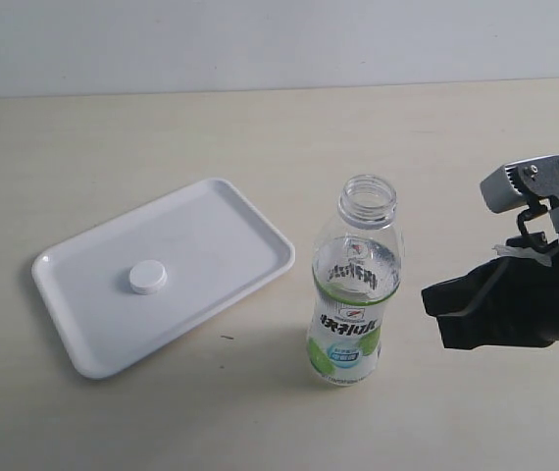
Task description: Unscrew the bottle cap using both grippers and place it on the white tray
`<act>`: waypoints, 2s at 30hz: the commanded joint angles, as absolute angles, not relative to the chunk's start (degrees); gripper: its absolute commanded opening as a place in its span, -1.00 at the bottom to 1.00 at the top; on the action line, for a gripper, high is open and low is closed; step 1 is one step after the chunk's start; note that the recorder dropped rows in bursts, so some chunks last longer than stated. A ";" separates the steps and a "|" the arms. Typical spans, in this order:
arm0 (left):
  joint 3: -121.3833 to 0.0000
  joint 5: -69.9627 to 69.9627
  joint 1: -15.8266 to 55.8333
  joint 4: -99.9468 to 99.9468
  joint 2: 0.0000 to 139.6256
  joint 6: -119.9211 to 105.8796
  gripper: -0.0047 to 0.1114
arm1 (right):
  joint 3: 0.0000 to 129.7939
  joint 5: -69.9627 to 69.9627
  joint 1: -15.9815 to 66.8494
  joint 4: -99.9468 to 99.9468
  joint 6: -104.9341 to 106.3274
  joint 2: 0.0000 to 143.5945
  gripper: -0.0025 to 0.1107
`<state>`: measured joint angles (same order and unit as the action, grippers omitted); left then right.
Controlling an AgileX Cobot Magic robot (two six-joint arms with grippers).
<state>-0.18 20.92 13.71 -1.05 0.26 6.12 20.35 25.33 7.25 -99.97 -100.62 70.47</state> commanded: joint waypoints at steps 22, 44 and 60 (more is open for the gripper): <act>0.00 20.47 13.63 -1.33 0.00 6.32 0.58 | 20.27 0.78 2.65 -99.95 -99.12 10.88 -0.92; 0.00 20.47 13.63 -1.33 0.00 6.32 0.58 | 20.27 -22.68 2.65 -16.25 -9.93 7.28 -0.92; 0.00 20.47 13.63 -1.33 0.00 6.32 0.58 | 20.27 -25.56 -1.37 -7.92 -9.08 3.35 -0.92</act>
<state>-0.18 20.92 13.71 -1.15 0.26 6.12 20.25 -25.69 1.15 -8.06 -8.58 5.39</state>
